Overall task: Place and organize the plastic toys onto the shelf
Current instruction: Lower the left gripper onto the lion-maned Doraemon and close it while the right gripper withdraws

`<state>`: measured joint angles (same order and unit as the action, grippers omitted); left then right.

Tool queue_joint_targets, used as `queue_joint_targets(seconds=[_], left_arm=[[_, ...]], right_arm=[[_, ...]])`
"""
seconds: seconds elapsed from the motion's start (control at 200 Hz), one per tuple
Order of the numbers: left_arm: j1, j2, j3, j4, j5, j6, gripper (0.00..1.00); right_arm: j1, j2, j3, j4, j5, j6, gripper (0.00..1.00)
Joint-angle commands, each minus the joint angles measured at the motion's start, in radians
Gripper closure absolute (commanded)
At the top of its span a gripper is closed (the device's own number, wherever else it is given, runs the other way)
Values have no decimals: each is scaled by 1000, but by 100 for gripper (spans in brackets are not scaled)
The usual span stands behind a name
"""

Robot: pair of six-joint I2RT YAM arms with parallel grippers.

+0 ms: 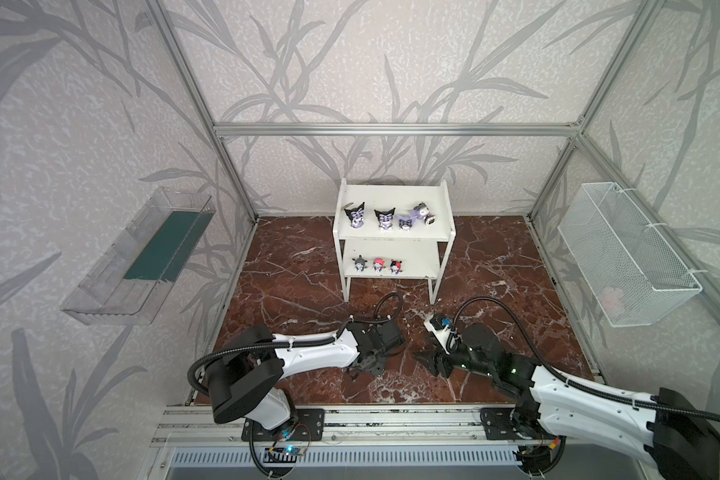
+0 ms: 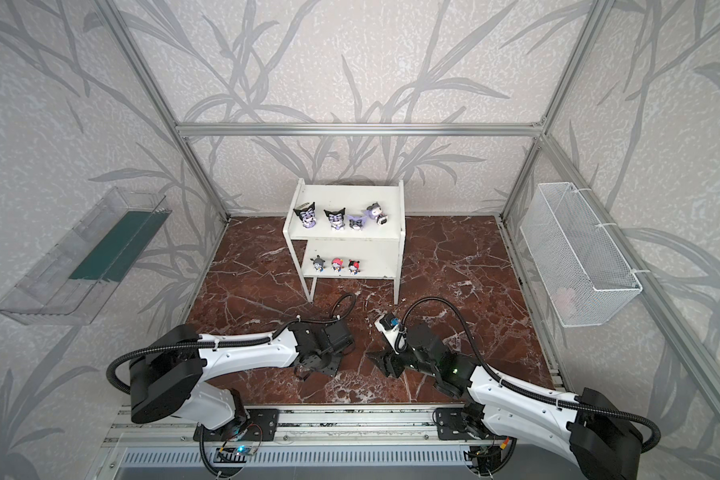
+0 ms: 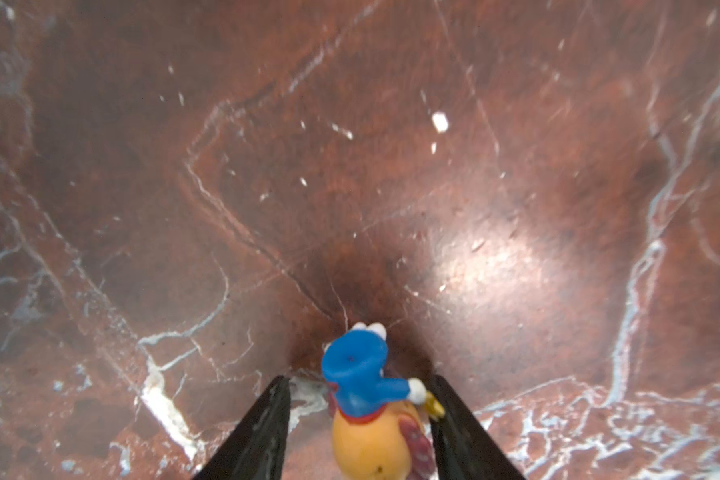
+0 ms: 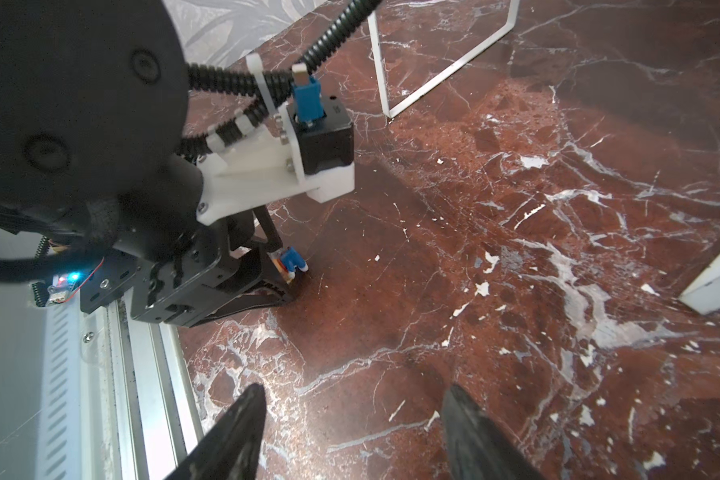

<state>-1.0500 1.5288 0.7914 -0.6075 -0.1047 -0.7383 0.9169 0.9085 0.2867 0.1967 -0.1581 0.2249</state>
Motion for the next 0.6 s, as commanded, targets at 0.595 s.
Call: queue_joint_targets(seconds=[0.595], left_arm=[[-7, -36, -22, 63, 35, 77, 62]], right_arm=[[-6, 20, 11, 5, 5, 6, 33]])
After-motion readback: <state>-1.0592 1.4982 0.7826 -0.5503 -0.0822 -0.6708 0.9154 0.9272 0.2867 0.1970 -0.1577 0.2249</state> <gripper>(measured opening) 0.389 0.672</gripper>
